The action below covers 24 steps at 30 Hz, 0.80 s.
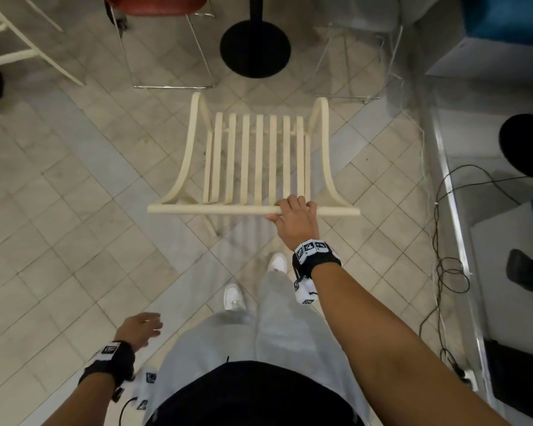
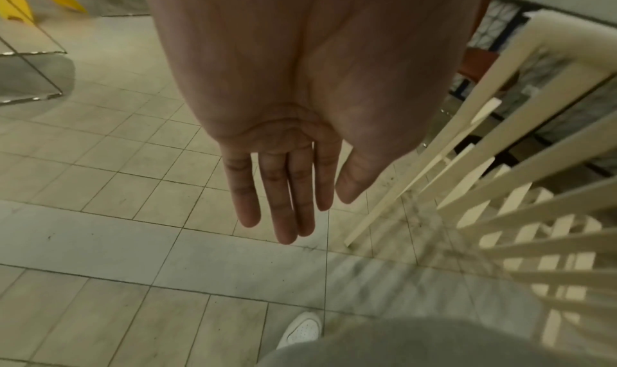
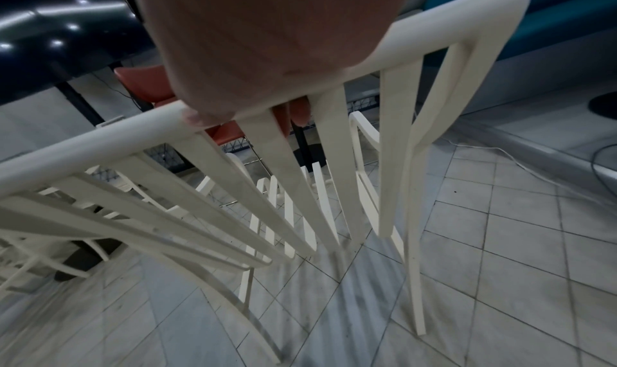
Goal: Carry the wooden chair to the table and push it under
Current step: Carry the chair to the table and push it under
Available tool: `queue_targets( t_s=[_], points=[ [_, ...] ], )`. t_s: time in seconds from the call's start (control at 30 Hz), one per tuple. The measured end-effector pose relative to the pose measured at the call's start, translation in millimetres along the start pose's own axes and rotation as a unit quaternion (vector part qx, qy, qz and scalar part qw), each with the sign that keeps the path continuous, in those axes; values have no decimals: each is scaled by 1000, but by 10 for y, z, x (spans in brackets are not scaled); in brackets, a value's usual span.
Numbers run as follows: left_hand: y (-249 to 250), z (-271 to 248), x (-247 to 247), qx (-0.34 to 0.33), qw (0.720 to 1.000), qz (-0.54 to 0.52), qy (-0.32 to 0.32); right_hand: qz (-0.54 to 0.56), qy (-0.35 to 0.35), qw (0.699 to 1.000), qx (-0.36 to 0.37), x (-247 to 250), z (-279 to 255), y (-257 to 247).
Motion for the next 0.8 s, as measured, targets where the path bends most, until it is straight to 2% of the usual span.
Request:
queue_targets(
  t_s=[0.2,0.37,0.57,0.7,0.8],
  points=[
    [333,-83,-261,34,999,-29,-6,-17,-7,1000,12,39,513,163],
    [578,-98,-405,49,996,-73,13,-11,-7,1000,15,102,901,247],
    [745,-69,-398,66,990,-119,35,-9,-8,1000,21,171,1425,322],
    [902,11,-402,74,995,-68,22,-18,-6,1000,19,199,1807,372],
    [1084,115,-391,52,997,56,18,-25,-1,1000,17,221,2067,393]
  ],
)
Point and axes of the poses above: each hand's wrist, its own z-axis towards the middle knuckle, its own x-axis out of the back of the hand, y = z × x, the point moved 4 cm from there along z, towards the middle knuckle, and after that the axes turned 3 degrees about z, right-handed, at the moved point
